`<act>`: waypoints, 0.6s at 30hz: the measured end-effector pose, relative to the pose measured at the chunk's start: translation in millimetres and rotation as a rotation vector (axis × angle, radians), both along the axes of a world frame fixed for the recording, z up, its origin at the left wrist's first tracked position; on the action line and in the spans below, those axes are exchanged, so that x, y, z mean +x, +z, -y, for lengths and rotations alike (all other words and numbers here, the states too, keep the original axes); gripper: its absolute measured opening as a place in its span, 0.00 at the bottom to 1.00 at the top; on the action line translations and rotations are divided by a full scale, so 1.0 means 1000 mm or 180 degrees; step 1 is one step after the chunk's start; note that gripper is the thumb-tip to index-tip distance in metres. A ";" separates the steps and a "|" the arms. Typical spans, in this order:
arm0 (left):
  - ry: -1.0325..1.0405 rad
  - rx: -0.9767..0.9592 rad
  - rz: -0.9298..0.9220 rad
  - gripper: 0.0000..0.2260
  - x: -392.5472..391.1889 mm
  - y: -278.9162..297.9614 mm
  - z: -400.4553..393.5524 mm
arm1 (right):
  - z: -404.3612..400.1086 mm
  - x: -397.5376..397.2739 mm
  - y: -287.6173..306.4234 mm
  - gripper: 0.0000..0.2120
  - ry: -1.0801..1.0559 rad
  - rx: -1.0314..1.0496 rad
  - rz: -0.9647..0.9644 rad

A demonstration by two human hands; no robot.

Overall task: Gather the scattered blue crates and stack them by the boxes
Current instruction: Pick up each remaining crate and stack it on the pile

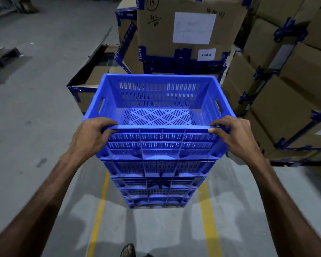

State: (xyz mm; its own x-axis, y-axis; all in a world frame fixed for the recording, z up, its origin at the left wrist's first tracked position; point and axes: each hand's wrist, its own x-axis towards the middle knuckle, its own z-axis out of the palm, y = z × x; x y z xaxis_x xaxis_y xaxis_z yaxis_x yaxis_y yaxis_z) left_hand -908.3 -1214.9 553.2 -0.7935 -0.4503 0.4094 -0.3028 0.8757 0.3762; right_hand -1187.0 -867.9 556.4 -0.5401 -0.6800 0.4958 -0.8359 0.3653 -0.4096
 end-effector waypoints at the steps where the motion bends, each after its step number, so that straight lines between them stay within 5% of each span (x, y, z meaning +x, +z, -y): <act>1: 0.0013 -0.0002 0.0004 0.07 0.000 0.000 0.000 | 0.000 0.000 0.000 0.16 -0.0007 -0.0014 0.0012; 18: 0.0014 -0.0049 -0.0116 0.07 -0.005 -0.005 -0.002 | 0.003 -0.012 -0.006 0.23 -0.0016 -0.0120 0.0096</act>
